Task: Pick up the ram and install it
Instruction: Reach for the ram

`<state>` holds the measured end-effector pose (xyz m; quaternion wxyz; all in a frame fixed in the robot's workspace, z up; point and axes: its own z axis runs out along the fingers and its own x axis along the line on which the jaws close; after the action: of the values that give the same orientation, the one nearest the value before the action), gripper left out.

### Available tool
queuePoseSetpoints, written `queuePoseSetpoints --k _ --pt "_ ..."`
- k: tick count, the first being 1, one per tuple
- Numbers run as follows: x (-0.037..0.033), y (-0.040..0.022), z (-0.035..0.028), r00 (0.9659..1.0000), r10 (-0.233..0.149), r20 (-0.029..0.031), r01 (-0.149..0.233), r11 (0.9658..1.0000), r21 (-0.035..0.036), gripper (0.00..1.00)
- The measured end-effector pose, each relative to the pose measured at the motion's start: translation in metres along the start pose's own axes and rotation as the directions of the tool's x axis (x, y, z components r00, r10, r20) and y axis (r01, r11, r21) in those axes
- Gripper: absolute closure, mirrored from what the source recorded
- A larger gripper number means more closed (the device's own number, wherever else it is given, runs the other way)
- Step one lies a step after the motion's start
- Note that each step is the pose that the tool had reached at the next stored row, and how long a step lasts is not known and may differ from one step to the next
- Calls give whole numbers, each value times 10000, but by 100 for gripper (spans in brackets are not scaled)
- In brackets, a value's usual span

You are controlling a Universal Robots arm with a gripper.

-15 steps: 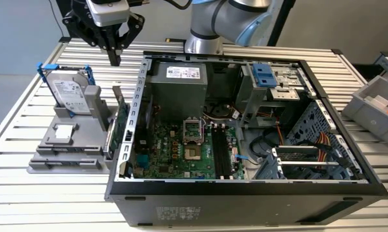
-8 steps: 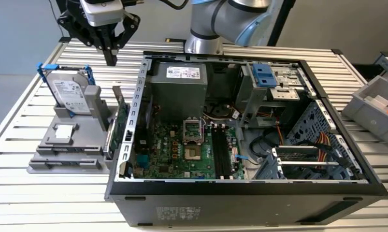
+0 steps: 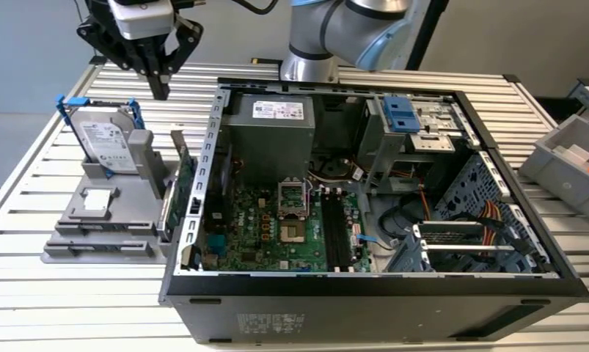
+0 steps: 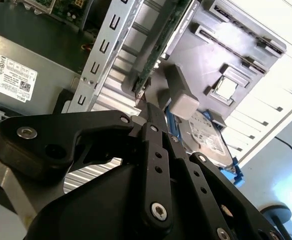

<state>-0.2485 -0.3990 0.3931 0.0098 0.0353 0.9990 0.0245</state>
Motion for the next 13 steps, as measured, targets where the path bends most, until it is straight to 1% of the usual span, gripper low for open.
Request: queuePoseSetpoints --k 13 --pt "163 -11 -4 10000 -95 -5 95 10000 -1 100"
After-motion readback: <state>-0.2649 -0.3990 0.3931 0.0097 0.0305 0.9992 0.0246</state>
